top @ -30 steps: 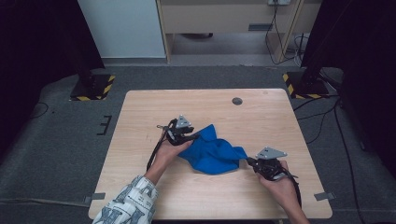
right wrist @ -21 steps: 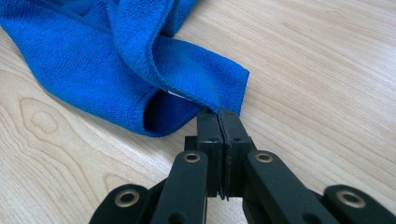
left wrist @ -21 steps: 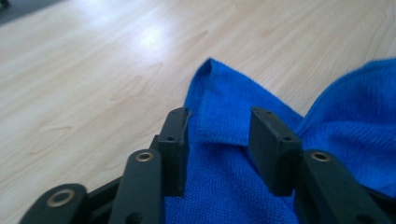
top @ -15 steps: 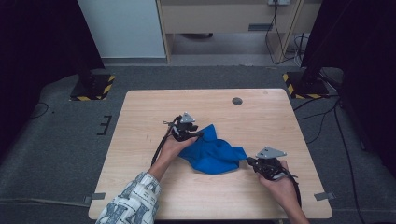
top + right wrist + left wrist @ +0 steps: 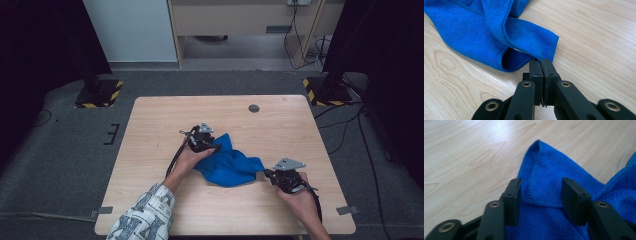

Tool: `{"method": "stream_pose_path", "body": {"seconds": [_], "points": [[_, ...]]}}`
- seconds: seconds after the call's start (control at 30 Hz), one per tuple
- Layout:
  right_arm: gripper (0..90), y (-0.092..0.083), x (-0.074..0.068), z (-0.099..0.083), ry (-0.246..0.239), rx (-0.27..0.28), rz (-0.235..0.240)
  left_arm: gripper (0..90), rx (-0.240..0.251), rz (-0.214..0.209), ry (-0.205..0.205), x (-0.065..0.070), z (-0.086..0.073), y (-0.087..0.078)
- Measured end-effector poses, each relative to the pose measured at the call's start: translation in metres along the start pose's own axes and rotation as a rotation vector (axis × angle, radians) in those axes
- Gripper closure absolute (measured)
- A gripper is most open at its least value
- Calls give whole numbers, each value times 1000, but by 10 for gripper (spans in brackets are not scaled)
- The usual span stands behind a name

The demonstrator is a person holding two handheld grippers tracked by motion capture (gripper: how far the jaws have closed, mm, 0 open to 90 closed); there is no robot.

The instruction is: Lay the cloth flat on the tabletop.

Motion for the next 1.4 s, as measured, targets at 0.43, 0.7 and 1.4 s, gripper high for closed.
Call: {"method": "stream_pose_path", "body": {"seconds": [0.43, 0.7, 1.4], "points": [[889, -2, 0, 3, 5, 11, -5, 861, -18, -4, -5, 4, 2, -6], [890, -7, 7, 8, 29, 33, -18, 865, 16, 30, -4, 3, 11, -25], [889, 2, 13, 35, 20, 54, -13, 873, 135, 142, -88, -22, 14, -84]]}}
Point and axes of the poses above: each handheld gripper's, and its own axes: y roughly forward along the jaws, z roughly out of its top, x roughly to its right, the point moved 10 cm from there along y, roughly forward along the jaws, and after that the axes turned 1 degree about y, right-handed, at the moved point
